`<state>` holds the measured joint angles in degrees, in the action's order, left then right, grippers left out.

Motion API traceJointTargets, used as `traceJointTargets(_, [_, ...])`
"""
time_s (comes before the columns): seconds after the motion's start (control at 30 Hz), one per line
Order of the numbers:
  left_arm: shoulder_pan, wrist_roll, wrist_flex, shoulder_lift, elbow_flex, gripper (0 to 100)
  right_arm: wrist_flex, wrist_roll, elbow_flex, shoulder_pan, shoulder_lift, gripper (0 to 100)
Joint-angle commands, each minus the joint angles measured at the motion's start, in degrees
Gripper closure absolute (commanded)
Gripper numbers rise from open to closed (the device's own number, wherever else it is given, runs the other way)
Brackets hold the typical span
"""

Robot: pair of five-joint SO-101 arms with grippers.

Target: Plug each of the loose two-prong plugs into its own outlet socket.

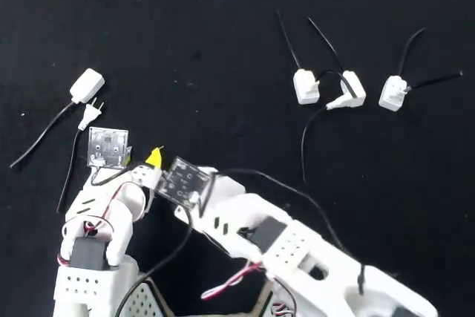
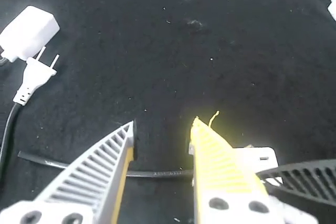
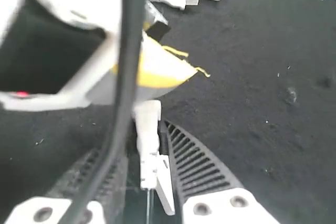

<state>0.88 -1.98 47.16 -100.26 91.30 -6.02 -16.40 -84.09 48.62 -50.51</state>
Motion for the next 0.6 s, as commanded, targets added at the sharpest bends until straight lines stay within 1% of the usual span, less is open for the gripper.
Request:
traceJointTargets(0.0, [-0.4, -0.8, -0.6, 0.2, -0.1, 82, -0.2, -0.6, -1.0, 0.3, -8.0, 98.8])
traceJointTargets(0.13, [-0.4, -0.8, -0.6, 0.2, 0.0, 82, -0.3, -4.0, -3.0, 0.3, -11.1, 98.8])
traceJointTargets(0.33, [-0.4, -0.8, -0.6, 0.2, 0.2, 82, -0.3, -4.5, -2.9, 0.2, -11.6, 98.8])
traceJointTargets(0.5, [-0.4, -0.8, -0.6, 0.2, 0.4, 82, -0.4, -4.0, -2.4, -2.5, -11.6, 98.8])
traceJointTargets(0.57, [-0.4, -0.9, -0.6, 0.2, 0.4, 82, -2.6, -4.0, -1.3, -3.2, -11.6, 98.8])
